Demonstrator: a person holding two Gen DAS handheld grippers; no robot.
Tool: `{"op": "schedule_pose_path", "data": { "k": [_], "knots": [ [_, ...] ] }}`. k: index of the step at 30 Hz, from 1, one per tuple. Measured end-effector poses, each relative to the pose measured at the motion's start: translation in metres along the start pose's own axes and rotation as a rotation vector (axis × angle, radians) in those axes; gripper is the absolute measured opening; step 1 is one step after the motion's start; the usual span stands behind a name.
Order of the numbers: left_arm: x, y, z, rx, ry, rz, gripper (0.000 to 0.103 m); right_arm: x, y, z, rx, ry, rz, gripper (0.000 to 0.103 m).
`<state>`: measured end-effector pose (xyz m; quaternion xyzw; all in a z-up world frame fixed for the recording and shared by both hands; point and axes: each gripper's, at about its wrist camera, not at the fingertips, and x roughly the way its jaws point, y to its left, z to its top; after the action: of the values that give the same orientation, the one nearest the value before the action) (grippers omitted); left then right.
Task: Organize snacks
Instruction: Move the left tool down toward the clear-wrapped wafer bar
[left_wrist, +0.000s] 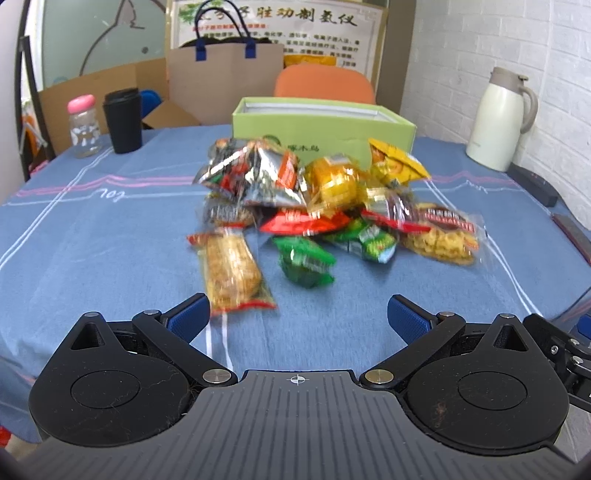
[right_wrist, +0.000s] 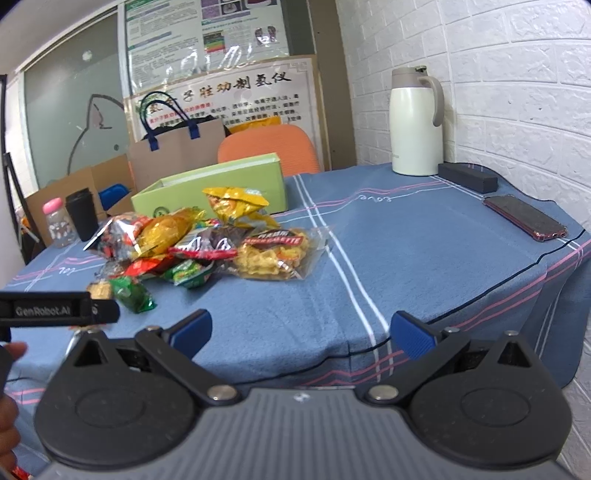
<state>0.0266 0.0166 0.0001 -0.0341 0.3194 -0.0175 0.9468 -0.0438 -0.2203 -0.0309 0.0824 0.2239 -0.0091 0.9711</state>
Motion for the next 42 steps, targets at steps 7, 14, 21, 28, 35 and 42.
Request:
{"op": "schedule_pose_path", "data": {
  "k": [7,14,21,28,35,42],
  "knots": [
    [0.005,0.038,0.032,-0.036,-0.051,0.059,0.092,0.016,0.011,0.023,0.022,-0.041,0.225,0.103],
    [0.025,0.097,0.052,-0.119,0.014,0.075,0.089,0.066,0.082,0.018,-0.114,0.115,0.462,0.103],
    [0.053,0.127,0.065,-0.159,0.102,-0.027,0.082,0.078,0.148,0.017,-0.228,0.154,0.609,0.103],
    [0.061,0.152,0.071,-0.182,0.132,-0.102,0.078,0.082,0.184,0.009,-0.319,0.169,0.664,0.103],
    [0.068,0.164,0.06,-0.212,0.158,-0.117,0.079,0.105,0.151,0.02,-0.226,0.224,0.546,0.103],
    [0.076,0.153,0.065,-0.222,0.198,-0.222,0.074,0.1,0.18,0.013,-0.307,0.236,0.618,0.102]
  ]
}}
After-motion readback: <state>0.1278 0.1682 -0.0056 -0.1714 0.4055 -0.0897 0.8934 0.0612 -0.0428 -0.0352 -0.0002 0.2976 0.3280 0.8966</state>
